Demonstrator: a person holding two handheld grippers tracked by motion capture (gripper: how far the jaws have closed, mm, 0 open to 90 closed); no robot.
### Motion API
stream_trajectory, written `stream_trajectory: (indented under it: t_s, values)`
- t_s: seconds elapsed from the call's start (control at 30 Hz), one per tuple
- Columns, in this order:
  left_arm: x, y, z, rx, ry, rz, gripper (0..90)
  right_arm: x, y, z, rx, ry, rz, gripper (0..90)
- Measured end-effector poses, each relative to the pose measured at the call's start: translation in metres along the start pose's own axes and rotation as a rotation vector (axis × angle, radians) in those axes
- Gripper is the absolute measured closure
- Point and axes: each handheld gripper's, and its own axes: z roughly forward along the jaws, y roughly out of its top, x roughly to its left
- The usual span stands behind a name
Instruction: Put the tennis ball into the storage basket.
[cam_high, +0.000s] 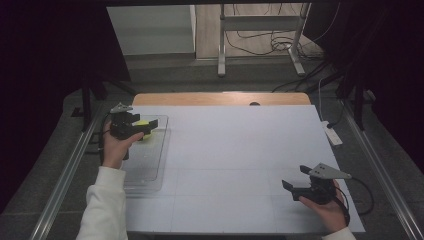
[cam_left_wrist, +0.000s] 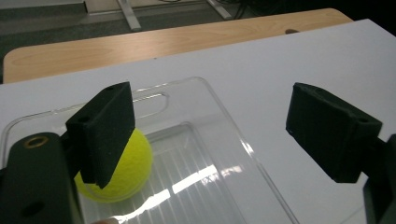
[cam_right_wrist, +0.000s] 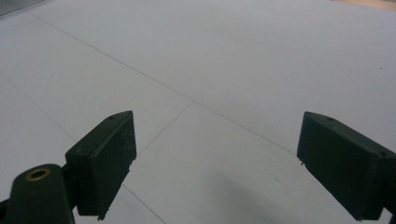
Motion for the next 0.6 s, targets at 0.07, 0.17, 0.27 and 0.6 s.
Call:
stream_trajectory:
  t_s: [0.07,0.17,0.27,0.6]
  values:
    - [-0.006,-0.002,-0.004,-0.003,-0.01,0.025,16.2,0.0,0.0,0.0,-0.001,-0.001,0.002,12.3]
    - [-0.014,-0.006,-0.01,-0.007,-0.018,0.066,16.0,0.0,0.0,0.0,-0.001,0.0,0.002,12.3]
    - [-0.02,-0.01,-0.016,-0.019,-0.049,0.071,15.6,0.0,0.0,0.0,-0.001,0.001,-0.001,12.3]
    - [-0.043,-0.026,-0.029,-0.024,-0.119,0.079,15.1,0.0,0.0,0.0,-0.001,0.003,0.0,12.3]
